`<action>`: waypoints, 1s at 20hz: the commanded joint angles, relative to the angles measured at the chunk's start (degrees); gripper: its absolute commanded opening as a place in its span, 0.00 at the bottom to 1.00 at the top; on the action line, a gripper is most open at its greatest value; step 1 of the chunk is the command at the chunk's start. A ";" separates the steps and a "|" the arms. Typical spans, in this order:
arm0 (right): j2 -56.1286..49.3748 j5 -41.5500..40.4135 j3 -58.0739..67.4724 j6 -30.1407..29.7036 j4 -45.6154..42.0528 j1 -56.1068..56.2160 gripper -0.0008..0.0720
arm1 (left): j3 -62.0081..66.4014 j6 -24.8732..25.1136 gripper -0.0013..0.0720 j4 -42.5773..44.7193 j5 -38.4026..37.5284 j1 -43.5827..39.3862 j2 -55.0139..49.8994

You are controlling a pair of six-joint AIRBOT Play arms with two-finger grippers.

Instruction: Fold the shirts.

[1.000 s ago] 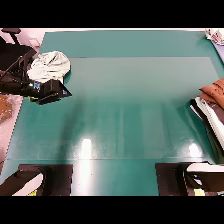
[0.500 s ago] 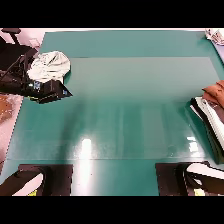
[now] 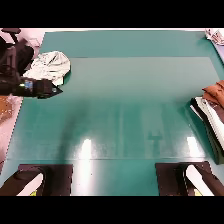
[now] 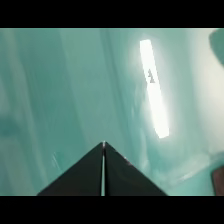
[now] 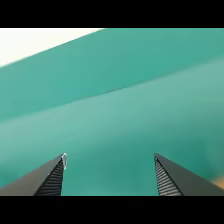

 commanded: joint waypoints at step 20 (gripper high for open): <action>26.18 -28.11 -63.49 -0.28 5.01 47.60 0.04 | -43.34 -15.47 0.06 22.64 9.92 0.00 43.89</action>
